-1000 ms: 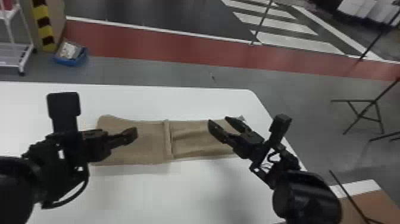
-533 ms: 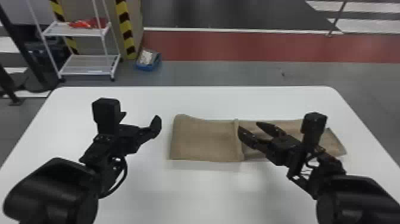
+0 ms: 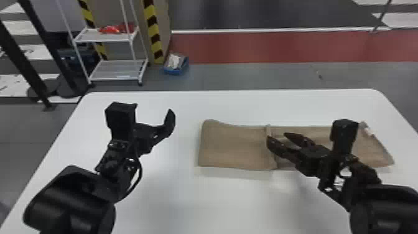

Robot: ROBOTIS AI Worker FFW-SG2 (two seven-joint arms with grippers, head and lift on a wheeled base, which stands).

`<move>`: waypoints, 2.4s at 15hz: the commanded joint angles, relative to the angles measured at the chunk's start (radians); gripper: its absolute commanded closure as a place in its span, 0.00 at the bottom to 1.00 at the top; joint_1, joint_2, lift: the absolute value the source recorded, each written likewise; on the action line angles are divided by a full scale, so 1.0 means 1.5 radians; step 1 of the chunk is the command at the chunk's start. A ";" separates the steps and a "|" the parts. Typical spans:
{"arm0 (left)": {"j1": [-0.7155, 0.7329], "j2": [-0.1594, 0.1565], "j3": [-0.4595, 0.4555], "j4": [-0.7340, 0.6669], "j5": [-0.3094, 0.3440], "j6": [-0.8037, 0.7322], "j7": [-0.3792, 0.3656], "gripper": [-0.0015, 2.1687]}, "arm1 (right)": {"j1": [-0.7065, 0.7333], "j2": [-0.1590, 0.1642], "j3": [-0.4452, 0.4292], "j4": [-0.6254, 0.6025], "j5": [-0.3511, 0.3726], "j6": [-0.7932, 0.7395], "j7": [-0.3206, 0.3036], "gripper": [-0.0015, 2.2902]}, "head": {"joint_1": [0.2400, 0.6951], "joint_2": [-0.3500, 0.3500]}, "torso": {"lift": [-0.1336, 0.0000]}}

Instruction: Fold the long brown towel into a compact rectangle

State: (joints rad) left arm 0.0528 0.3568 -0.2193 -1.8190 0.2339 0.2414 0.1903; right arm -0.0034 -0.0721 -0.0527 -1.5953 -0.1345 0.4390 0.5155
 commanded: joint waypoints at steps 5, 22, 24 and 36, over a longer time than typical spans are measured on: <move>0.004 0.000 0.000 0.004 -0.004 -0.004 0.000 0.02 | -0.020 -0.001 0.013 0.013 0.000 0.034 0.003 0.36 | 1.00 0.59 | 0.04; 0.011 0.000 0.009 0.000 0.001 -0.004 0.000 0.02 | 0.018 -0.081 -0.097 -0.125 -0.164 0.069 0.014 0.54 | 1.00 0.59 | 0.04; 0.011 0.000 0.010 0.000 0.001 -0.004 0.000 0.02 | 0.023 -0.108 -0.141 -0.109 -0.194 0.067 0.015 0.54 | 1.00 0.51 | 0.04; 0.023 -0.004 0.012 -0.017 -0.003 0.017 0.001 0.02 | 0.025 -0.135 -0.181 -0.080 -0.202 0.055 0.042 0.54 | 1.00 0.41 | 0.04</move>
State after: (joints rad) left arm 0.0862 0.3535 -0.2001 -1.8438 0.2301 0.2632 0.1911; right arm 0.0249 -0.2521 -0.2838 -1.6970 -0.4012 0.5093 0.5783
